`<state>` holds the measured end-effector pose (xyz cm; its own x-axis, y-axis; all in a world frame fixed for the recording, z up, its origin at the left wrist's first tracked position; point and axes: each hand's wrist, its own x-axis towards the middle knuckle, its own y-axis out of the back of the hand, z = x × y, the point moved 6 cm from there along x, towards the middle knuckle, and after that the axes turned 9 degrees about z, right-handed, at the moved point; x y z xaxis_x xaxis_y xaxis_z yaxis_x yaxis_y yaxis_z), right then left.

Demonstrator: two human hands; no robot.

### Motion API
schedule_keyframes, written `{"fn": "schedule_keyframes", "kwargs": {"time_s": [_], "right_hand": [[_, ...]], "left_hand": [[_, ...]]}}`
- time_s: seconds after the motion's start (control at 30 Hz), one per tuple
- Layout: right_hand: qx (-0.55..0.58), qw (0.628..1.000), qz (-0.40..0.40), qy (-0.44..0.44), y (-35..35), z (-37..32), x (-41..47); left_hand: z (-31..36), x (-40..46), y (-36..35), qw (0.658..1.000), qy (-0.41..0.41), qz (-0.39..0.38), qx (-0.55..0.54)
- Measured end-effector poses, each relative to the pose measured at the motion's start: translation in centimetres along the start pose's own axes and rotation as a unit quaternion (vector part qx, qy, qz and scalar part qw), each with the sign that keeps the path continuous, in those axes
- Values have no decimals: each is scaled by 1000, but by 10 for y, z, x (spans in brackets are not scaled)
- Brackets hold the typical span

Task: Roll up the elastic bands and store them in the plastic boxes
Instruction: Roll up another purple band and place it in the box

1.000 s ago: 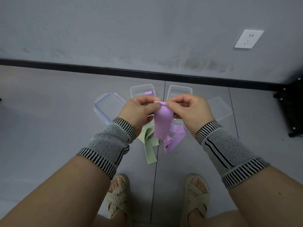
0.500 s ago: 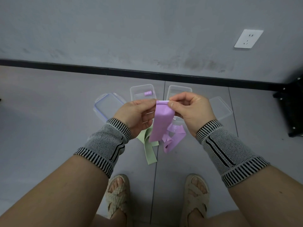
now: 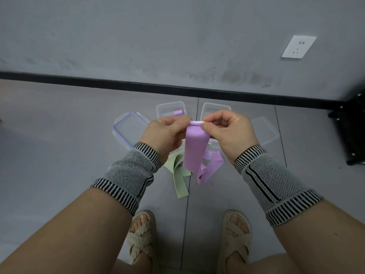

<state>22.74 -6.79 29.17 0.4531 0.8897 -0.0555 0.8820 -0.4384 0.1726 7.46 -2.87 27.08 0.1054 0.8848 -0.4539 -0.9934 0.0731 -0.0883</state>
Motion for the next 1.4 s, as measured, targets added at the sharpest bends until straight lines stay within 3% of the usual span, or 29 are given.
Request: {"fn": "schedule_keyframes", "kwargs": {"time_s": [0.27,0.47,0.7,0.83,1.1,1.4], "right_hand": [[33,997,-48,-42,0,4,-2],[40,998,-35,-43,-1,4,-2],[54,998,-11,-41,1,5,0],[31,999,-13,-20,0,4,0],[29,998,-48,-39,-3,5,-4],[48,998,-34,14,3,-10,-4]], "left_hand": [[8,4,8,997,-65,34,5],[10,3,7,994,-105,34,18],[7,2,2,998,-58,14,-14],[3,0,0,999,-35,-2,34],[9,-1,4,995,-87,8,38],[31,-12,-2,963,-247,-20,109]]}}
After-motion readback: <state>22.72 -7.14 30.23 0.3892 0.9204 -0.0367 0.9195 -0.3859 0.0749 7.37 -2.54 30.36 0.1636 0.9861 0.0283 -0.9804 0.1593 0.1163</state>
